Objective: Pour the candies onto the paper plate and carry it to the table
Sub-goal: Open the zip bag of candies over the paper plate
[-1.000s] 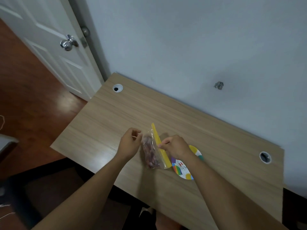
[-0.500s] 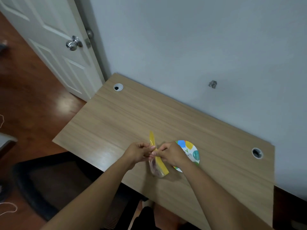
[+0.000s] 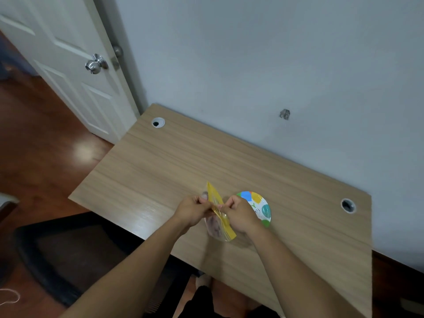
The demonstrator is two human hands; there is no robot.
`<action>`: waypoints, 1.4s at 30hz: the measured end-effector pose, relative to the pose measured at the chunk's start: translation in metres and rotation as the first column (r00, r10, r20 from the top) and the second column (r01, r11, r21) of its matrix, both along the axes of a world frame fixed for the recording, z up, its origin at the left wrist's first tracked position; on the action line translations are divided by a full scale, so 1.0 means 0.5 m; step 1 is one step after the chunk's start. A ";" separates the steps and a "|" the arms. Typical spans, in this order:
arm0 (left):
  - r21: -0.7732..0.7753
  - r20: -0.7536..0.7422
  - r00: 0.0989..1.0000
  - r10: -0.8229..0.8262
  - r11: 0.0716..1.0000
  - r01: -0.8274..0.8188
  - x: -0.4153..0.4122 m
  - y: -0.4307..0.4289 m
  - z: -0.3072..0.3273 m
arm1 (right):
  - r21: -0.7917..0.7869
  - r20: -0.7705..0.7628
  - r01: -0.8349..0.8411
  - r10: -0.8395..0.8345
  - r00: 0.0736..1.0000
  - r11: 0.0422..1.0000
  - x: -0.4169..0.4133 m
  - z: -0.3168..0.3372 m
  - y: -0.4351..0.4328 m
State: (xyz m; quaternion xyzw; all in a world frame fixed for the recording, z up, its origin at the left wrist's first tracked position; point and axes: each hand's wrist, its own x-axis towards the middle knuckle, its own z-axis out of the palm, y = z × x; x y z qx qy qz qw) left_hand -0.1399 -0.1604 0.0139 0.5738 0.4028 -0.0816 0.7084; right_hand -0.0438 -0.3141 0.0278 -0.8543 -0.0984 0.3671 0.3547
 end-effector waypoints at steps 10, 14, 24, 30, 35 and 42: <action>0.215 -0.128 0.986 -0.103 0.968 0.129 -0.006 0.042 0.062 | -0.046 0.143 -0.004 0.010 0.990 0.999 0.013 0.035 0.011; 0.347 -0.320 0.931 -0.177 0.893 0.289 -0.013 0.107 0.096 | -0.180 0.270 -0.158 0.203 0.941 0.971 0.051 0.058 0.000; 0.159 -0.290 0.802 -0.523 0.800 0.579 -0.050 0.189 0.145 | -0.190 0.420 -0.311 0.363 0.832 0.931 0.086 0.114 0.022; 0.370 -0.333 0.706 -0.625 0.602 0.708 -0.049 0.194 0.116 | -0.177 0.420 -0.359 0.400 0.815 0.917 0.102 0.160 0.023; 0.665 -0.180 0.680 -0.710 0.422 0.616 -0.012 0.131 0.078 | -0.123 0.403 -0.358 0.377 0.834 0.925 0.125 0.213 0.006; 0.777 0.116 0.600 -0.791 0.449 0.441 0.068 0.041 0.089 | 0.073 0.323 -0.257 0.221 0.920 0.964 0.151 0.282 -0.042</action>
